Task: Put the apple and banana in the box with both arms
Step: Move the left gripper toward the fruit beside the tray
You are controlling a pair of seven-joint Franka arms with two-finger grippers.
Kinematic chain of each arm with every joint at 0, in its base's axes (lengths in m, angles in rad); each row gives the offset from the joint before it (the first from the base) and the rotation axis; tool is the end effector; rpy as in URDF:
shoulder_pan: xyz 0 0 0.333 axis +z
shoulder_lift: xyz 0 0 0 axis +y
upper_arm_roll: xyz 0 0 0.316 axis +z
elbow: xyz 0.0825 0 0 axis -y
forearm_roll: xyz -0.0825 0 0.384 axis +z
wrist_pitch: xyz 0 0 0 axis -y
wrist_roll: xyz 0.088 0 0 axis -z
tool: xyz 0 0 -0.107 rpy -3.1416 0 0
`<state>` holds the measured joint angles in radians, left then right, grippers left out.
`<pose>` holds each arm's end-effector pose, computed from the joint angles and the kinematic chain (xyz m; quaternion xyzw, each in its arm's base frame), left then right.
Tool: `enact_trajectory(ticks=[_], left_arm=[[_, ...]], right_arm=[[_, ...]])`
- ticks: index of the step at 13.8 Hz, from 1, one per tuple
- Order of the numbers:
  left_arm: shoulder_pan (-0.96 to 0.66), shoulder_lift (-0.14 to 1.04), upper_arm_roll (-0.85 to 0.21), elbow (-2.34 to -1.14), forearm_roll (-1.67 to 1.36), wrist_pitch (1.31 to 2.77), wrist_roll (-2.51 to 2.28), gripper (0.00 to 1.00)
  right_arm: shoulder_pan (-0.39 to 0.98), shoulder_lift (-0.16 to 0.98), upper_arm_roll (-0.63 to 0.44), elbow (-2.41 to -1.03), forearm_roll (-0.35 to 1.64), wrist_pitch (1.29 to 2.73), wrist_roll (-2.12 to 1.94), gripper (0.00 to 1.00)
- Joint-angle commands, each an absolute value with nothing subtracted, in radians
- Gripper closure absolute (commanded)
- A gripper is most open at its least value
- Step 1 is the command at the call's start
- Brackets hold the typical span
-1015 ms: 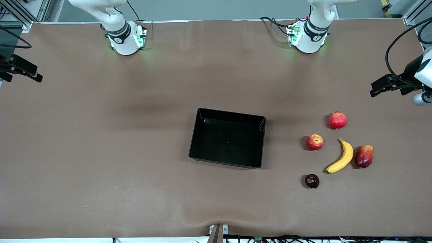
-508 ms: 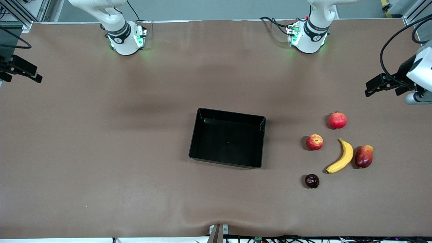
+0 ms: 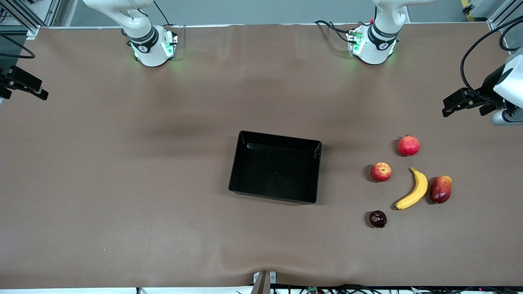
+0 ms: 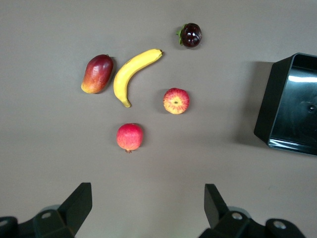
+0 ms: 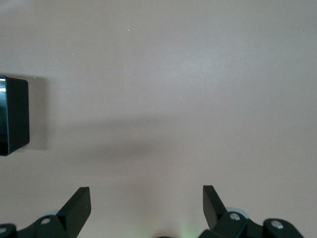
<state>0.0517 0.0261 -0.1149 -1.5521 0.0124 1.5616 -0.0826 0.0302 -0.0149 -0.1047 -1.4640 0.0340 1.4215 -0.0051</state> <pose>0.5605 -0.0333 0.6180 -0.9999 -0.0097 0.0078 0.0053 0.5327 -0.0362 0.6693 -0.9992 0.0324 0.0131 0.0182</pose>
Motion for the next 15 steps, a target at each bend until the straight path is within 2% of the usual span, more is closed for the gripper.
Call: enact_trajectory(ticks=[1,15], left_arm=[[0.058,0.032,-0.121,-1.548,0.008,1.56,-0.094,0.0],[0.052,0.083,-0.12,-1.534,0.012,1.58,-0.091,0.0]], right_arm=[[0.015,-0.02,-0.095,-1.456,0.025,1.417,0.008,0.0],[0.015,-0.02,-0.094,-1.456,0.025,1.419,0.009,0.0]])
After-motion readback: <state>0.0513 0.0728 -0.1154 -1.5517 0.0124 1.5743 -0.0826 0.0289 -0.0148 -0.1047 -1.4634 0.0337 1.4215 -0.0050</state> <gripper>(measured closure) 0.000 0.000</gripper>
